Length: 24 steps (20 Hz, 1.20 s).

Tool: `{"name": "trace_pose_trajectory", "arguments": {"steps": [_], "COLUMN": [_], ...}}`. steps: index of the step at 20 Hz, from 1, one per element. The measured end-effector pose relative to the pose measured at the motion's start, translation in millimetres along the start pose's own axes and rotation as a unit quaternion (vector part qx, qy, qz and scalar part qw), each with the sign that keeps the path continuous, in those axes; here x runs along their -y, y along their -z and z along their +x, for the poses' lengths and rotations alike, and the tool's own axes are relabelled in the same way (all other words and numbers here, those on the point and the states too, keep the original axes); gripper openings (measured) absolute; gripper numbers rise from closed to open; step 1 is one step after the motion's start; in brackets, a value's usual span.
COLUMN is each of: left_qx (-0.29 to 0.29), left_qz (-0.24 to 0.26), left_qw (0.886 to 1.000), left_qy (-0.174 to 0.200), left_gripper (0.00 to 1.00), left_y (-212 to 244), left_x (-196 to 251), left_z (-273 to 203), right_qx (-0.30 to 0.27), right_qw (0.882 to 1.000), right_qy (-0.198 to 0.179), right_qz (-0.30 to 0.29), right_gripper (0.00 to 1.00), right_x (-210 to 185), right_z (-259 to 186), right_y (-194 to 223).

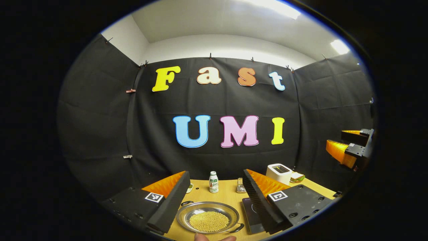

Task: First push the handle of the pot to place it horizontally, then grasp the pot with both hands and set it on the induction cooktop.

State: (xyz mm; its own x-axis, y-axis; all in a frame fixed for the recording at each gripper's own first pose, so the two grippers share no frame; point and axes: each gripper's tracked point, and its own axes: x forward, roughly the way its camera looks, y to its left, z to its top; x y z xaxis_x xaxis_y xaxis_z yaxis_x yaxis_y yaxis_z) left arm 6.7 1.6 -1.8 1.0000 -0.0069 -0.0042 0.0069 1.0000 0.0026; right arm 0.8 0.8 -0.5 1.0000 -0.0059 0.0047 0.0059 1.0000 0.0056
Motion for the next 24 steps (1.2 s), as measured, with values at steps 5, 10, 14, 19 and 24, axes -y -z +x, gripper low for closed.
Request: {"name": "trace_pose_trajectory", "arguments": {"steps": [5, 10, 14, 19, 24], "left_qx": [0.003, 0.005, -0.015, -0.098, -0.147], "left_qz": [0.001, 0.004, -0.008, -0.031, -0.037], "left_qw": [1.0, 1.0, 1.0, 0.99, 0.982], "left_qy": [-0.003, 0.008, 0.025, 0.095, 0.112], "left_gripper": [0.98, 0.98, 0.81, 0.18, 0.05], "left_y": [-2, -1, 6, 44, 69], "left_x": [-3, 0, -1, 23, 19], "left_z": [2, 4, 8, 8, 7], "right_qx": [0.004, 0.008, 0.01, 0.01, -0.002], "right_qw": [1.0, 1.0, 1.0, 1.0, 1.0], "right_qy": [-0.004, -0.005, -0.009, -0.004, -0.005], "right_qz": [0.001, 0.001, -0.01, -0.011, -0.013], "right_gripper": [0.98, 0.98, 0.98, 0.98, 0.98], "right_x": [-1, -1, -2, -3, -3], "right_z": [1, 2, 3, 4, 6], "right_y": [0, -1, -1, -1, 1]}}
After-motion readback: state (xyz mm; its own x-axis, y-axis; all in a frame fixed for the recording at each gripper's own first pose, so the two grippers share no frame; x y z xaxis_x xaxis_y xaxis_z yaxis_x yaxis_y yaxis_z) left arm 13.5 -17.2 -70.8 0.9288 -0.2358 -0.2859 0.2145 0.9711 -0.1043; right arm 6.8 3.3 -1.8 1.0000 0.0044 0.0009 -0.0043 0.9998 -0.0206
